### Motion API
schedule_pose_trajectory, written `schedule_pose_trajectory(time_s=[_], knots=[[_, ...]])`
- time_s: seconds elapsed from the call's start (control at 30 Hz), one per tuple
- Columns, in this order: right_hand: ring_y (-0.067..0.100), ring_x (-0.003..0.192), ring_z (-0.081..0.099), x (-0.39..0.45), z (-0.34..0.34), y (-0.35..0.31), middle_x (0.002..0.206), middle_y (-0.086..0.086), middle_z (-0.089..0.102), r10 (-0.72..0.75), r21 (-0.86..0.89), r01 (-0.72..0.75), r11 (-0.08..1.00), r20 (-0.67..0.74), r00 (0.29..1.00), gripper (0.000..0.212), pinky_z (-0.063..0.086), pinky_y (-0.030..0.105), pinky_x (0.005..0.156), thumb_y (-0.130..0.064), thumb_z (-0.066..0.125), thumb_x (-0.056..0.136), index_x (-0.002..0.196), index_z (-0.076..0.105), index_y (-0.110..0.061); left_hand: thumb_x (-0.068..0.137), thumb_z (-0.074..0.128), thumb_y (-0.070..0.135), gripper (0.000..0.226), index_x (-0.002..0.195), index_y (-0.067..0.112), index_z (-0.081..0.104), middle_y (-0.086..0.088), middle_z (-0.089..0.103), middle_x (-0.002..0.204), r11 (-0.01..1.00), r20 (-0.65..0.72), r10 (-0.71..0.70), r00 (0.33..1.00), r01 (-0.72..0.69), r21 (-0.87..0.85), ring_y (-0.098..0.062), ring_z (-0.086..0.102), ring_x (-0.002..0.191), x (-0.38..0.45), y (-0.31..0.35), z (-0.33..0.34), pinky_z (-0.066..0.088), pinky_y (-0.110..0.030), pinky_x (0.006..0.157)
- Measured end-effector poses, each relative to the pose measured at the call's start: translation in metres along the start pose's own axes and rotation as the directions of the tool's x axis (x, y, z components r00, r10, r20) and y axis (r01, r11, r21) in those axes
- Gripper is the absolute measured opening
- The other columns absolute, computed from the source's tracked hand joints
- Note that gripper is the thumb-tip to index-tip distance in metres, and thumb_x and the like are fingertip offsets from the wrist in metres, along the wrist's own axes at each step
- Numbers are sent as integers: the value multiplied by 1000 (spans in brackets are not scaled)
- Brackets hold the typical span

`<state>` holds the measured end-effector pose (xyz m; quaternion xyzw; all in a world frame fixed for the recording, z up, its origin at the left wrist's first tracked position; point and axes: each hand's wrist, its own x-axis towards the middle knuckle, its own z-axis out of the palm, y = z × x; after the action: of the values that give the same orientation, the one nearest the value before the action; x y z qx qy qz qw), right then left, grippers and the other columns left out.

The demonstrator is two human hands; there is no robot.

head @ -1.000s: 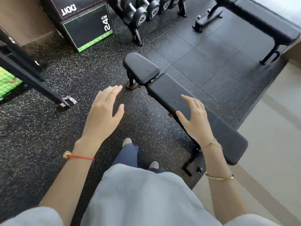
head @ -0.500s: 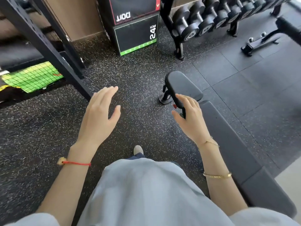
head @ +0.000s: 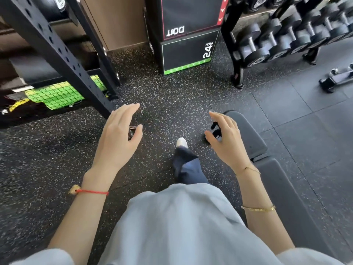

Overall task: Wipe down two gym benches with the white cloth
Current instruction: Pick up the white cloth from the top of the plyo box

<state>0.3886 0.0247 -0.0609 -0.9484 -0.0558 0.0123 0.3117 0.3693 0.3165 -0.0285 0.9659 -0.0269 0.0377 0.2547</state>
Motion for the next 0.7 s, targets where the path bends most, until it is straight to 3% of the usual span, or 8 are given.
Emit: schedule_pose_trajectory(time_s=[0.27, 0.37, 0.57, 0.7], knots=[[18, 138, 36, 196, -21, 13, 145, -2, 47, -99, 4, 99, 995, 36, 994, 52, 30, 45, 116, -25, 60, 95, 144, 43, -19, 99, 50, 28, 49, 147, 26, 38, 5, 42, 151, 997, -93, -70, 993, 71, 1, -9, 29, 144, 163, -7, 5, 21, -31, 119], [18, 138, 37, 273, -36, 14, 144, -2, 48, -154, 18, 154, 988, 31, 988, 51, 30, 46, 116, -25, 60, 95, 143, 44, -18, 99, 50, 28, 49, 147, 25, 39, 5, 44, 149, 997, -136, -82, 987, 81, -11, -10, 33, 142, 223, -4, 4, 24, -34, 120], [17, 136, 37, 387, -49, 13, 142, -1, 50, -201, 1, 201, 979, 25, 979, 49, 30, 38, 117, -26, 59, 95, 142, 45, -17, 99, 51, 26, 48, 145, 23, 42, 4, 46, 147, 993, -159, -116, 980, 117, -7, -10, 36, 140, 316, -7, 6, 24, -28, 118], [19, 136, 38, 444, -41, 18, 141, 0, 51, -185, -3, 185, 983, 50, 982, 50, 30, 39, 116, -25, 60, 95, 142, 45, -16, 98, 52, 24, 47, 144, 21, 44, 3, 48, 146, 992, -129, -125, 984, 123, -26, -12, 38, 139, 376, -21, 14, 30, -40, 120]])
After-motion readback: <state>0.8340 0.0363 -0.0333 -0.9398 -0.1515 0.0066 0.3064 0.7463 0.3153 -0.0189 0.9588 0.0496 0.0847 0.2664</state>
